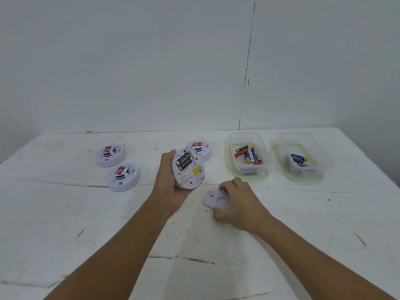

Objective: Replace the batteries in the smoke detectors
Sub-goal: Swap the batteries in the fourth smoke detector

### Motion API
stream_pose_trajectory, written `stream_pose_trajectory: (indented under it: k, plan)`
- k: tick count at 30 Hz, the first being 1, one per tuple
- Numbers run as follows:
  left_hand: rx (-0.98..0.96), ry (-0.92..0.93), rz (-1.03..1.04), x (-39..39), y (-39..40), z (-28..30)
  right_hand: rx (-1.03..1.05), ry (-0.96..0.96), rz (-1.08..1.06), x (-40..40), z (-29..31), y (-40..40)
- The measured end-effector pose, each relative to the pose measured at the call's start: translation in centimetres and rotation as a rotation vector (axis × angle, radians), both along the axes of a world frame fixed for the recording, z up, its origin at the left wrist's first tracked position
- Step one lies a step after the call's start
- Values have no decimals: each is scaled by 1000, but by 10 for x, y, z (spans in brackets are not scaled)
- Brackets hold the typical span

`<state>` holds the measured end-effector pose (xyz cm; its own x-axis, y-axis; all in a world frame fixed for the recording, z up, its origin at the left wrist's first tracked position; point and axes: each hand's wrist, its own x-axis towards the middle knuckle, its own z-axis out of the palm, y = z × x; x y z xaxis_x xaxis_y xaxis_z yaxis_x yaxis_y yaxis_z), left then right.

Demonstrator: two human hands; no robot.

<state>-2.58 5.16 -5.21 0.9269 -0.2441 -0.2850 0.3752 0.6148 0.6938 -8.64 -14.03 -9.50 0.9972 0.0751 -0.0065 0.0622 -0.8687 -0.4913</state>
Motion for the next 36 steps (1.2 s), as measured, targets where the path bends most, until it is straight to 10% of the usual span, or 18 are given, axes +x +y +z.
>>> stream_pose_trajectory:
  k: [17,36]
  plan:
    - [-89,69,-48,-15,-8,0,488,-453,17,4,40,32]
    - [68,29,-54,-17,-12,-8,824,-241,-147,5,36,55]
